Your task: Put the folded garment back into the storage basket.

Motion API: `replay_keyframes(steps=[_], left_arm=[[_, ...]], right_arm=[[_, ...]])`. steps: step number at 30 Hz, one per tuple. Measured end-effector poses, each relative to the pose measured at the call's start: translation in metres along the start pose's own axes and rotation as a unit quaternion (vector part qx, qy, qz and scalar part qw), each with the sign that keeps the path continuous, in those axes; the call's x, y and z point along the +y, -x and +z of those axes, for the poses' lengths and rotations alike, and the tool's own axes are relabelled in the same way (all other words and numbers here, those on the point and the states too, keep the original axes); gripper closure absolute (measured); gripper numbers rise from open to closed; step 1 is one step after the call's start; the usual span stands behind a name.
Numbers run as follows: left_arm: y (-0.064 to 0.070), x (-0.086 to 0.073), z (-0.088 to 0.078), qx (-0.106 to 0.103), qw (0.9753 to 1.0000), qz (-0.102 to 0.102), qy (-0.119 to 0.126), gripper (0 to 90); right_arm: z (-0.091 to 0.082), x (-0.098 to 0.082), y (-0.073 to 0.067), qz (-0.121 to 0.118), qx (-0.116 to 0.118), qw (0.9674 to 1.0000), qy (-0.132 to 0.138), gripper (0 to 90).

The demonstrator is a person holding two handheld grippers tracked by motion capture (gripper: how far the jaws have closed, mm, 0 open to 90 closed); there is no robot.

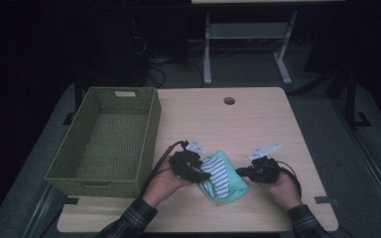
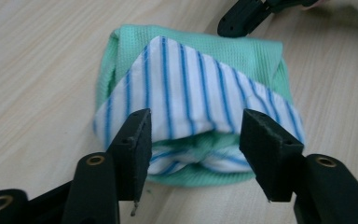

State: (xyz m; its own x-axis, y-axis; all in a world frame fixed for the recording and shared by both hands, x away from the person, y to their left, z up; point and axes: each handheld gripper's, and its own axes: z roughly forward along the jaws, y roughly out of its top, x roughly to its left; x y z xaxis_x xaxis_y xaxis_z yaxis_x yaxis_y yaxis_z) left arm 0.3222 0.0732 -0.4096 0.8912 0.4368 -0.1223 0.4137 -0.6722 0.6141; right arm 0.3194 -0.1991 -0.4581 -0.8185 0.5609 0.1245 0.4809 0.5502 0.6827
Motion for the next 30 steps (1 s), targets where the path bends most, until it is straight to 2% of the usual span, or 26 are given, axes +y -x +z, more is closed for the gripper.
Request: replay_keyframes(steps=[2,3,7,8,9,10,11,14,16,22,30], left_arm=[[0.003,0.001,0.003,-0.004,1.0,0.006,-0.004,39.7],[0.003,0.001,0.005,-0.005,0.9998,0.015,-0.011,38.7],[0.008,0.0,0.012,-0.005,0.9989,0.038,-0.029,33.3],[0.008,0.0,0.012,-0.005,0.9989,0.038,-0.029,32.1],[0.009,0.0,0.014,-0.003,0.999,0.037,-0.024,30.9],[0.008,0.0,0.014,-0.004,0.9979,0.053,-0.037,29.7],[0.01,0.0,0.016,-0.004,0.9981,0.051,-0.033,28.8],[0.011,-0.001,0.021,-0.004,0.9972,0.06,-0.045,26.3],[0.01,-0.002,0.026,-0.004,0.9958,0.07,-0.06,24.7],[0.011,-0.007,0.038,-0.004,0.9943,0.072,-0.078,22.3],[0.009,-0.013,0.045,-0.009,0.9937,0.073,-0.084,19.2]], right_arm=[[0.001,0.0,-0.005,-0.004,0.0,1.0,-0.001,87.3],[0.0,0.0,-0.005,-0.006,-0.001,1.0,-0.001,86.4],[-0.005,-0.004,-0.001,0.008,-0.01,0.9999,0.008,76.6],[-0.005,-0.004,-0.001,0.008,-0.01,0.9999,0.008,76.6],[-0.009,-0.007,0.003,0.017,-0.021,0.9995,0.015,69.4],[-0.012,-0.009,0.005,0.02,-0.025,0.9993,0.018,64.9],[-0.013,-0.01,0.005,0.026,-0.03,0.999,0.018,61.3],[-0.019,-0.016,0.011,0.038,-0.051,0.9977,0.023,50.0],[-0.022,-0.021,0.015,0.047,-0.064,0.9965,0.027,42.4],[-0.03,-0.032,0.026,0.067,-0.091,0.993,0.035,27.9],[-0.028,-0.039,0.038,0.084,-0.127,0.9879,0.028,13.7]])
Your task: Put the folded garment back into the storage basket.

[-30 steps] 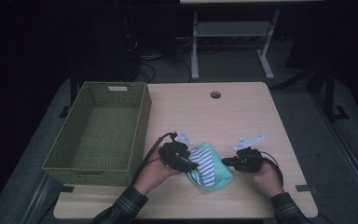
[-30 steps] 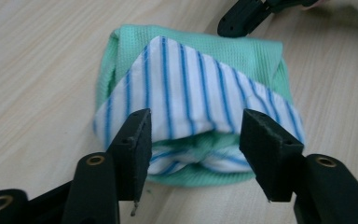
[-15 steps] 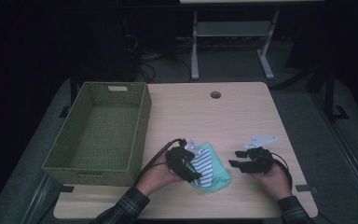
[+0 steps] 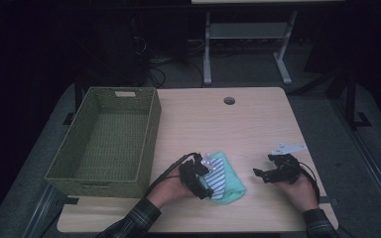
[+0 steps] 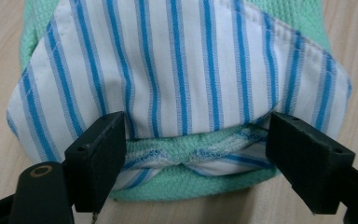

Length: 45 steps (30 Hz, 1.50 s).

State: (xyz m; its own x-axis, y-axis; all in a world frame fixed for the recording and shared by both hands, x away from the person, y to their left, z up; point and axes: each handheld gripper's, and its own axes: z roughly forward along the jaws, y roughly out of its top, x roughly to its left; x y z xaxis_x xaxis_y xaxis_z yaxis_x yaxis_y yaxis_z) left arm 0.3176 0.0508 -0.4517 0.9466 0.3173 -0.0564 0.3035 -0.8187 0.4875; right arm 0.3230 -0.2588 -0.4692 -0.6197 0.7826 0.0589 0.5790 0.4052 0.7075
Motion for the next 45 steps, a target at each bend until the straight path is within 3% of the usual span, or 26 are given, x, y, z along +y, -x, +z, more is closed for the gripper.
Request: replay_keyframes(steps=[10,15,22,30,40,45], left_arm=[[0.002,0.0,0.001,0.012,0.9999,0.01,-0.005,20.6],[0.002,0.0,0.0,0.018,0.9998,0.009,-0.004,27.4],[-0.004,-0.001,-0.005,0.022,0.9997,0.007,0.0,47.5],[-0.01,-0.002,-0.006,0.02,0.9998,0.008,0.007,71.8],[-0.013,-0.001,-0.009,0.007,0.9998,-0.011,0.011,74.6],[-0.012,0.003,-0.016,0.003,0.9998,-0.009,0.018,74.6]], right_arm=[[0.009,-0.004,0.004,0.006,-0.035,0.9993,-0.009,9.6],[0.011,-0.004,0.004,0.012,-0.03,0.9995,-0.005,8.6],[0.015,-0.005,0.006,0.012,-0.029,0.9995,0.0,2.7],[0.015,-0.005,0.006,0.016,-0.028,0.9995,0.0,2.5],[0.015,-0.005,0.006,0.014,-0.029,0.9995,0.0,2.5],[0.015,-0.005,0.006,0.015,-0.028,0.9995,-0.001,2.6]])
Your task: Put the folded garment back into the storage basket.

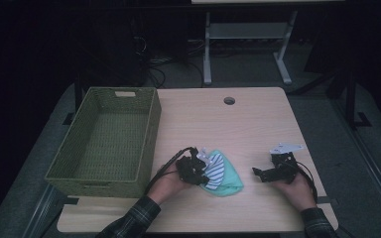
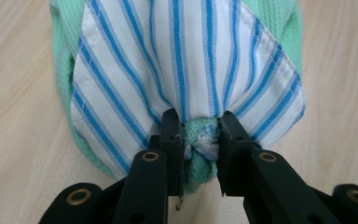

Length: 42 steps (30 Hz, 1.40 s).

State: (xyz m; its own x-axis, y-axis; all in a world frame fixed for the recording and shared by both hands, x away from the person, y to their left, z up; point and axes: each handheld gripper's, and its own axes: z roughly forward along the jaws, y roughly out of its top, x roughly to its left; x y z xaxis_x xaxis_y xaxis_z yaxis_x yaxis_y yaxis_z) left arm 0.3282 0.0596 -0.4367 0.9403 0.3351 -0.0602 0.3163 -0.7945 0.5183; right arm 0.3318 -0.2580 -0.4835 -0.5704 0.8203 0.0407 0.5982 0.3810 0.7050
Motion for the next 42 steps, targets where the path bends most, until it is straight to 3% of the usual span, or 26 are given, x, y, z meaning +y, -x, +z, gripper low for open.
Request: replay_keyframes(steps=[20,42], left_arm=[[-0.006,0.012,-0.042,-0.007,0.9984,-0.03,0.047,74.4],[-0.017,0.024,-0.095,0.008,0.9979,-0.028,0.059,74.2]], right_arm=[[0.0,0.0,0.0,0.001,0.0,1.0,0.0,2.5],[0.0,0.0,0.0,0.001,0.0,1.0,0.0,2.5]])
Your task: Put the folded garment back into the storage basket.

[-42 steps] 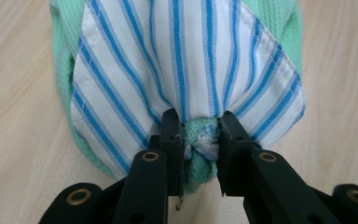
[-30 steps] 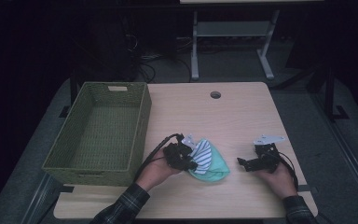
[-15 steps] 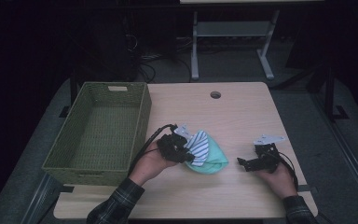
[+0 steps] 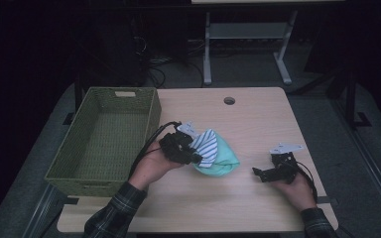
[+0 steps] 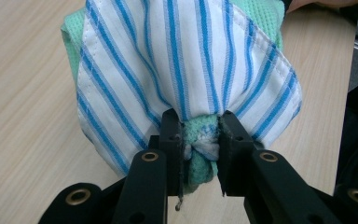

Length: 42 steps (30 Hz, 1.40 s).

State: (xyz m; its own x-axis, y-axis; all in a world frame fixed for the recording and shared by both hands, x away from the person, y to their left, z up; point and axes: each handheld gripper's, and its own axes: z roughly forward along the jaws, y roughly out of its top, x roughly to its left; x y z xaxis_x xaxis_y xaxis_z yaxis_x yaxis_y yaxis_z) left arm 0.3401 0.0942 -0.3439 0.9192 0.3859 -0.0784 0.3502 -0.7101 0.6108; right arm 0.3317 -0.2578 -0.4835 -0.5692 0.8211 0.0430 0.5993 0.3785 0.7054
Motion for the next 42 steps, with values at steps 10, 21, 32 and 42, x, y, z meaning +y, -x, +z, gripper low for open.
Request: replay_keyframes(steps=[10,21,32,42], left_arm=[[-0.008,0.002,-0.026,0.02,0.9997,-0.008,0.01,74.1],[-0.018,-0.002,-0.054,0.046,0.9987,-0.018,0.016,74.1],[-0.03,-0.015,-0.078,0.073,0.9962,-0.039,0.027,74.1],[-0.044,-0.033,-0.1,0.103,0.9918,-0.067,0.036,74.0]], right_arm=[[0.0,0.0,0.0,0.0,0.0,1.0,0.0,2.5],[0.0,0.0,0.0,0.0,0.0,1.0,0.0,2.6],[0.0,0.0,0.0,0.0,0.0,1.0,0.0,2.6],[0.0,0.0,0.0,0.0,0.0,1.0,0.0,2.6]])
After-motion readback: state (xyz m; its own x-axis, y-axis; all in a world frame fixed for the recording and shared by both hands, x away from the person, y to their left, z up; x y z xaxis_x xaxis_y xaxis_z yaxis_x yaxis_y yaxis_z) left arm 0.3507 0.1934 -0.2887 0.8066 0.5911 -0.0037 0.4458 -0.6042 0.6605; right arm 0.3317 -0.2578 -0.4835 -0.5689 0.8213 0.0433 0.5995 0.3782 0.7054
